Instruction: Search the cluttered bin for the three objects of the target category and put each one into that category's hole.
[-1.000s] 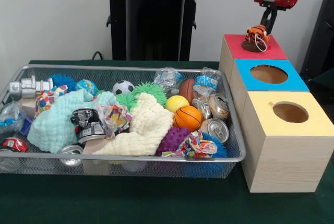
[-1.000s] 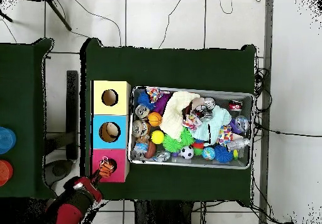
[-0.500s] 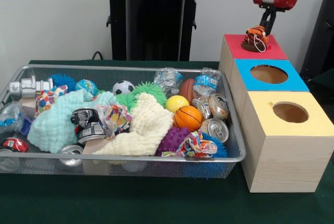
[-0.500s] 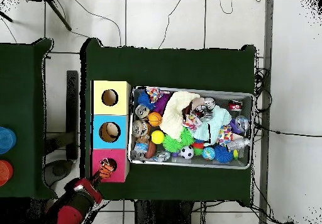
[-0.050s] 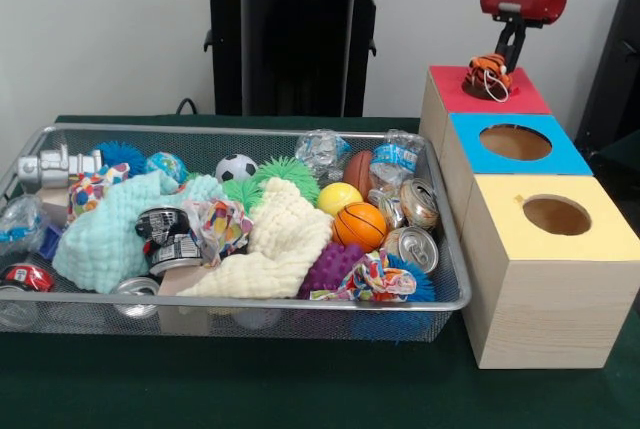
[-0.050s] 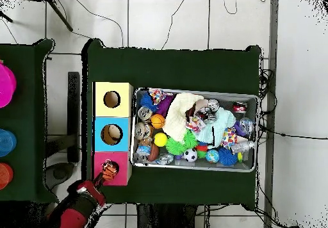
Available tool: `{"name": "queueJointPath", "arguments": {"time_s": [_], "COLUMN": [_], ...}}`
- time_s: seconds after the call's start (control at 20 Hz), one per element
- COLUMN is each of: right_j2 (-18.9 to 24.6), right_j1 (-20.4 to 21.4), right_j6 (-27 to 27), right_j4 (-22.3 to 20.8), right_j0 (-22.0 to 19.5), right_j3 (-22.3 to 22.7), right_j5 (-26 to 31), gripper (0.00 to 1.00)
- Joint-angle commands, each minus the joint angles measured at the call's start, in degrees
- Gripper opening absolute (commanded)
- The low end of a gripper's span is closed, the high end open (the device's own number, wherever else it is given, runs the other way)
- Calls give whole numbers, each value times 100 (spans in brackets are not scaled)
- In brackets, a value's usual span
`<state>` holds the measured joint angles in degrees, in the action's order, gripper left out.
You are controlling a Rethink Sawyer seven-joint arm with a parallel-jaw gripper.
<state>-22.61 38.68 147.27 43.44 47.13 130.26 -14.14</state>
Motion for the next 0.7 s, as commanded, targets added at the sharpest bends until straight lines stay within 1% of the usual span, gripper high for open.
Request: {"name": "queueJointPath", "arguments": {"time_s": [0.05, 0.25, 0.6, 0.7], "right_j2": [591, 643, 940, 998], "right_j1": [-386, -448, -321, -323], "right_j6": [1641, 1669, 1873, 1889], "right_j4": [198, 163, -557, -687], "right_j0": [-128, -175, -801, -949], "right_j3": [188, 189, 384, 405], "right_j5": [-386, -504, -941, -1041], "gripper": [0, 0, 0, 0]}}
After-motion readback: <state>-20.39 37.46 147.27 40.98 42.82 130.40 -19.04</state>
